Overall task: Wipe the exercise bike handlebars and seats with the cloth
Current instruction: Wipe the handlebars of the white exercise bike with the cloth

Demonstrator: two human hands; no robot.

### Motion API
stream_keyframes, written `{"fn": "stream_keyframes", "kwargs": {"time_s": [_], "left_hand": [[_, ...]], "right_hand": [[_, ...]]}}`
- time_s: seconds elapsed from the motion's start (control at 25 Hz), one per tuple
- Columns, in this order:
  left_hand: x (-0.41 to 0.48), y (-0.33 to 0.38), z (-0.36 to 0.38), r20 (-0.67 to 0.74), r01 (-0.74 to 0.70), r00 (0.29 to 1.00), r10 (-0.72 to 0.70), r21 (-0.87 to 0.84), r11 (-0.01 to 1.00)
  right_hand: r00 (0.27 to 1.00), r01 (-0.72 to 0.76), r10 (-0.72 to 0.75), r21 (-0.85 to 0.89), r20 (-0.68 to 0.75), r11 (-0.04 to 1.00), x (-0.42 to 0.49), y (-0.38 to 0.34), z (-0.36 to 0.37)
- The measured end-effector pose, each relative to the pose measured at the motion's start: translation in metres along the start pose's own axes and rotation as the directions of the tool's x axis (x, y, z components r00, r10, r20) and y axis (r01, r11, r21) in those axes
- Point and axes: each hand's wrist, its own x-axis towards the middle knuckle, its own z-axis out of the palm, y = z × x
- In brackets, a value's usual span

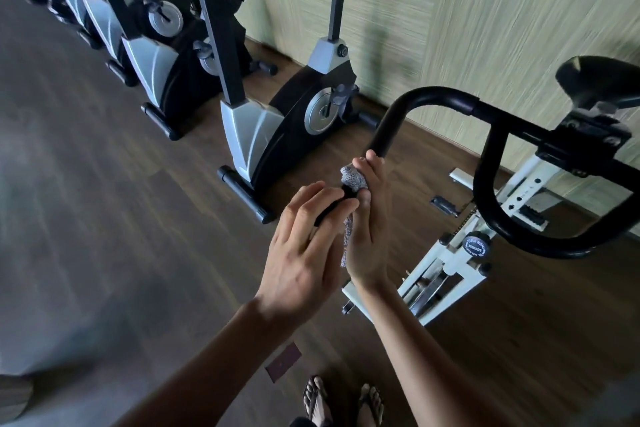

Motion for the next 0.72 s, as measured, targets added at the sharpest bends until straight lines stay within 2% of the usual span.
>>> {"fn": "stream_keyframes", "kwargs": {"time_s": [0.08,0.24,0.4,0.56,0.64,0.72], "left_hand": [[0.005,-0.001,-0.001,-0.008,-0.002,1.0,0.001,-0.029,1.0],[0.019,-0.007,0.001,0.013,-0.032,0.999,0.034,-0.142,0.989],[0.024,-0.011,-0.003,0.034,-0.055,0.997,0.063,-0.212,0.976],[0.021,-0.013,-0.003,0.022,-0.019,0.999,0.025,-0.218,0.976],[0.02,-0.01,-0.001,0.014,-0.015,1.0,0.018,-0.214,0.977],[0.021,-0.008,0.001,0.006,-0.001,1.0,0.002,-0.193,0.981]], "right_hand": [[0.999,-0.03,0.029,-0.007,-0.019,1.0,-0.002,-0.005,0.002],[0.999,0.04,-0.04,-0.053,-0.011,0.998,0.011,-0.002,-0.001],[0.994,0.061,-0.07,-0.105,-0.082,0.993,0.021,-0.005,-0.002],[0.995,0.082,-0.085,-0.08,-0.044,0.993,-0.004,-0.001,0.002],[0.99,0.135,-0.138,-0.094,-0.025,0.986,0.01,0.008,-0.002],[0.992,0.126,-0.128,-0.084,-0.021,0.989,0.031,0.017,-0.007]]}}
